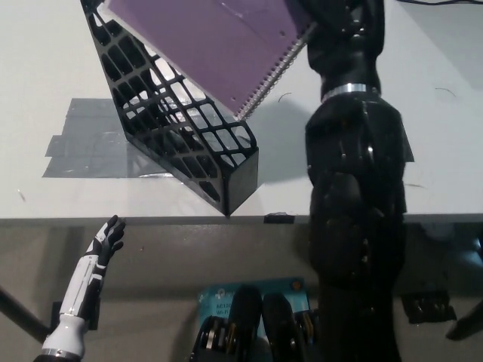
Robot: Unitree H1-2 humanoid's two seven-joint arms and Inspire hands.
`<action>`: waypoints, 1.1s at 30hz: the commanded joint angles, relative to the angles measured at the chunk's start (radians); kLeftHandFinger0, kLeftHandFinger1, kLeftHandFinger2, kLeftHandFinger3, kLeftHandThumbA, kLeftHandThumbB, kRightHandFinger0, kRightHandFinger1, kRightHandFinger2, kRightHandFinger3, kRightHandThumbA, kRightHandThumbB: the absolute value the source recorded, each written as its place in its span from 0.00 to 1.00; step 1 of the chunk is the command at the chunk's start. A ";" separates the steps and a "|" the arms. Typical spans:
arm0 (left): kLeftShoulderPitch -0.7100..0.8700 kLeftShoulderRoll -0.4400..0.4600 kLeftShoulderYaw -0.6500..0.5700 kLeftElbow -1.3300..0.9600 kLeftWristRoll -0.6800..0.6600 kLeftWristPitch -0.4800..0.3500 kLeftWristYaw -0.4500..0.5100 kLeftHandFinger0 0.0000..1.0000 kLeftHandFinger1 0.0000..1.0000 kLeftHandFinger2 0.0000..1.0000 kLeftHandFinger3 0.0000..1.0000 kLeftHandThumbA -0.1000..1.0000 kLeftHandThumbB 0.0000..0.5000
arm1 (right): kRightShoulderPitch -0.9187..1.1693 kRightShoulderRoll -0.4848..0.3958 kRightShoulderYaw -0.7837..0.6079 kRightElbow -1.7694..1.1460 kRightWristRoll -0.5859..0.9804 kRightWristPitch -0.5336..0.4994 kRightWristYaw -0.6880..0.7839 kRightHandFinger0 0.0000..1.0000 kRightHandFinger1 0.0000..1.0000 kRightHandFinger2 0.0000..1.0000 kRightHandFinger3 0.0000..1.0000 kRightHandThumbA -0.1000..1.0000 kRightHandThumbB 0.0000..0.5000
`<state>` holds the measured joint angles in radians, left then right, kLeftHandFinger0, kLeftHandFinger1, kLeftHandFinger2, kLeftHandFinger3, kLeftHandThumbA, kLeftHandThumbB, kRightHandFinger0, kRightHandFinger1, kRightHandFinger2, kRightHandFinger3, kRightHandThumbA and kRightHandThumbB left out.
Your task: A person hands a notebook to the robot and the robot grabs it with its right hand and places it in the magazine stand kept in the centre of the desk infront of it.
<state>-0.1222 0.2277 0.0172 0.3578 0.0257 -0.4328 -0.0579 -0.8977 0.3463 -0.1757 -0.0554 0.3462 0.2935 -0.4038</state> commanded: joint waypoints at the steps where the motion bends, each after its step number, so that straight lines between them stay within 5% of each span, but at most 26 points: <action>1: -0.017 0.017 0.003 -0.024 0.007 -0.037 -0.003 1.00 1.00 1.00 1.00 1.00 0.97 | -0.100 0.034 0.032 -0.007 0.008 -0.147 -0.048 0.00 0.00 0.00 0.00 1.00 0.00; 33: -0.019 0.015 0.003 -0.025 0.010 -0.037 0.001 1.00 1.00 1.00 1.00 1.00 0.98 | -0.114 0.034 0.067 0.050 -0.005 -0.313 -0.185 0.00 0.00 0.00 0.00 1.00 0.03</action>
<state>-0.1223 0.2279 0.0170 0.3559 0.0259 -0.4328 -0.0592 -0.9219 0.3474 -0.1353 0.0048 0.3430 0.1025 -0.5706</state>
